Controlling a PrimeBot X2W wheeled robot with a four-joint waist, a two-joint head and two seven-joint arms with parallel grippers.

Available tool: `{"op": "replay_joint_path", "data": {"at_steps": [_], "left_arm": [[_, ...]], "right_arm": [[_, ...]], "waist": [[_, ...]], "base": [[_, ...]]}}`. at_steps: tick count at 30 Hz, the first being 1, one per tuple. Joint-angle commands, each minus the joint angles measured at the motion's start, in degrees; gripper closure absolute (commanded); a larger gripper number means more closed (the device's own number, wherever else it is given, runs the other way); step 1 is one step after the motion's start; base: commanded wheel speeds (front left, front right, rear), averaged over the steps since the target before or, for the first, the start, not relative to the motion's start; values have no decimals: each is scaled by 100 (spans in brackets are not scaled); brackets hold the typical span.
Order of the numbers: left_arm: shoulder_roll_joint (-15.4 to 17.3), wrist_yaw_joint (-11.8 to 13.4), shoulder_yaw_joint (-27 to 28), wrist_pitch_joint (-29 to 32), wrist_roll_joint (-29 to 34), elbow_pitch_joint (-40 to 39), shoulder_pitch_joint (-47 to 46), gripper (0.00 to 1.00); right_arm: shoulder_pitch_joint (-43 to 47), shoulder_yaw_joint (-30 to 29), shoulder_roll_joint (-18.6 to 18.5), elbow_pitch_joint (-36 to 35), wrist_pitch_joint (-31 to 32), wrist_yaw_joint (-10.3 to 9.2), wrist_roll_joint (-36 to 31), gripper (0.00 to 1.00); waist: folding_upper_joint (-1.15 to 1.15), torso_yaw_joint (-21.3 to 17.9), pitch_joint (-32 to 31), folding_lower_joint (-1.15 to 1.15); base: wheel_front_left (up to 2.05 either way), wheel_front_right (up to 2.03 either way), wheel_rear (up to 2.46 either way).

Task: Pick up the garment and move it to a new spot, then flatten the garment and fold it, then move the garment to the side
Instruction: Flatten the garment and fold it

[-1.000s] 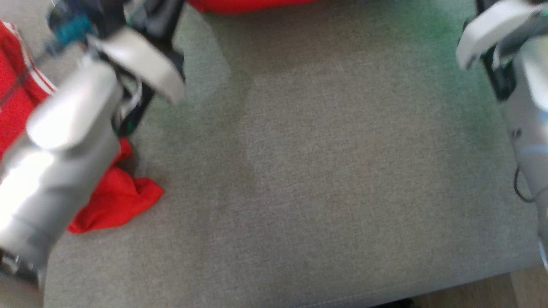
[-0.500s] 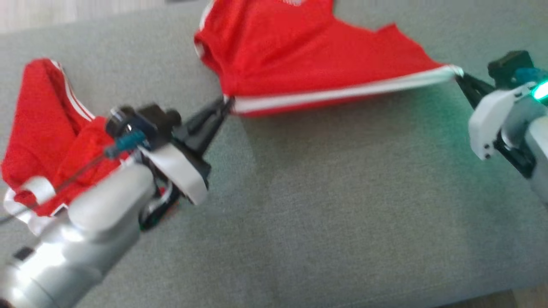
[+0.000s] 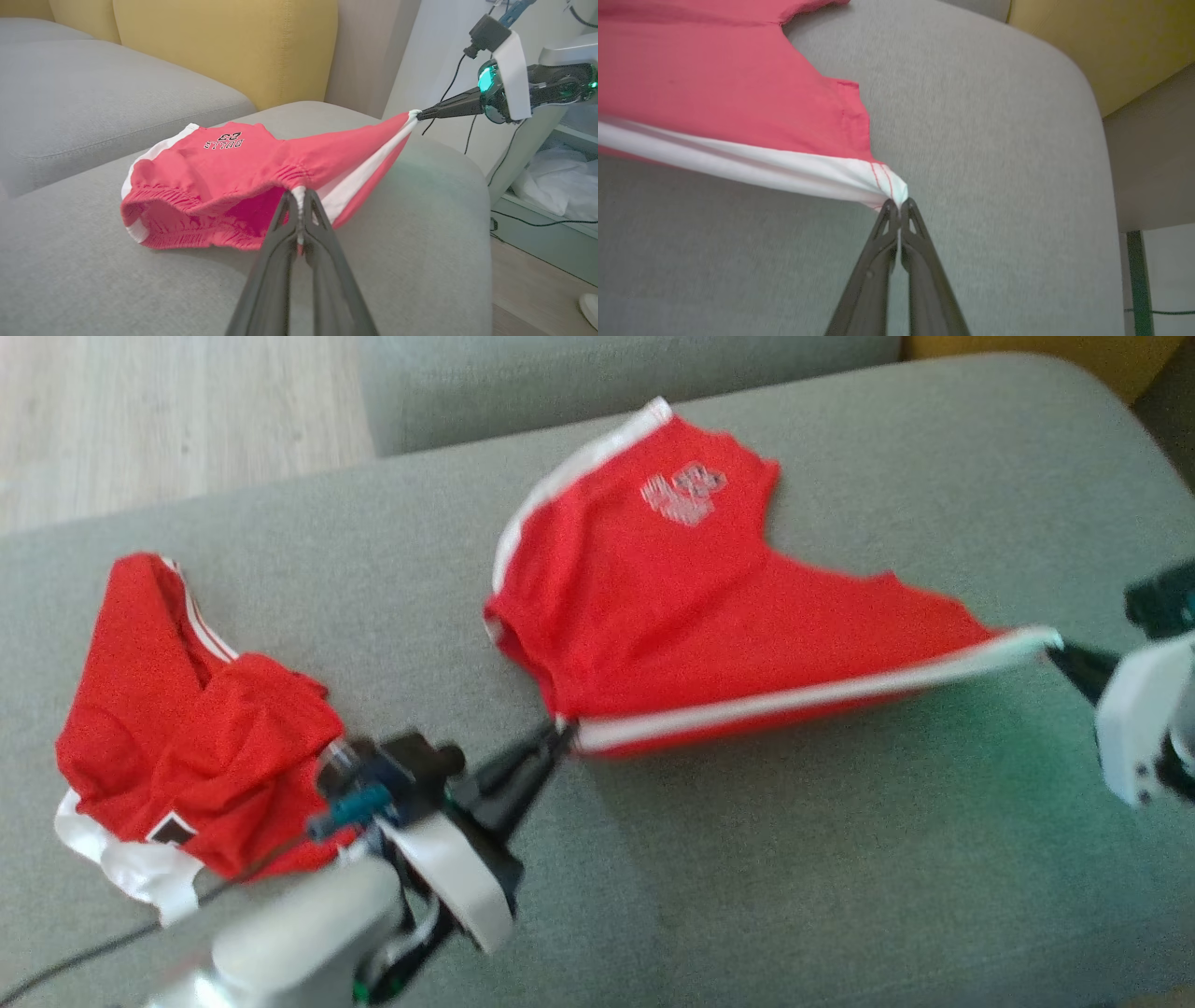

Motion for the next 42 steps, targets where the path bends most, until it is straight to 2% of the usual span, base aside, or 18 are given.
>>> {"op": "replay_joint_path", "data": {"at_steps": [1,7,12,21,27,34,42], "left_arm": [[227,121,162,19,-70,-276,0,100],[197,366,82,38,-82,-755,303,100],[177,548,82,53,-5,-1054,303,100],[107,699,459,76,-27,-1090,-225,100],[-113,618,651,185,-67,-924,-754,100],[-427,518,818,140,-107,-604,-1176,100],[-883,347,891,-41,-46,-170,-1520,100]], "right_arm": [[331,-175,-457,-156,113,19,107,100],[793,-643,-743,-514,230,19,231,100],[997,-1315,-693,-786,129,19,2,100],[664,-2548,-14,-1121,-64,19,-935,100],[-45,-3108,547,-1012,-179,19,-1710,100],[-1008,-3193,1107,-383,-239,19,-2458,100],[-1968,-2682,1217,569,-338,19,-2851,100]], "waist": [[0,-35,-180,1],[0,-36,-269,1],[0,18,-131,1],[0,330,450,1],[0,697,1097,1],[0,1107,1697,1],[0,1496,2124,1]], "base": [[0,0,0],[0,0,0],[0,0,0],[0,0,0],[0,0,0],[0,0,0],[0,0,0]]}}
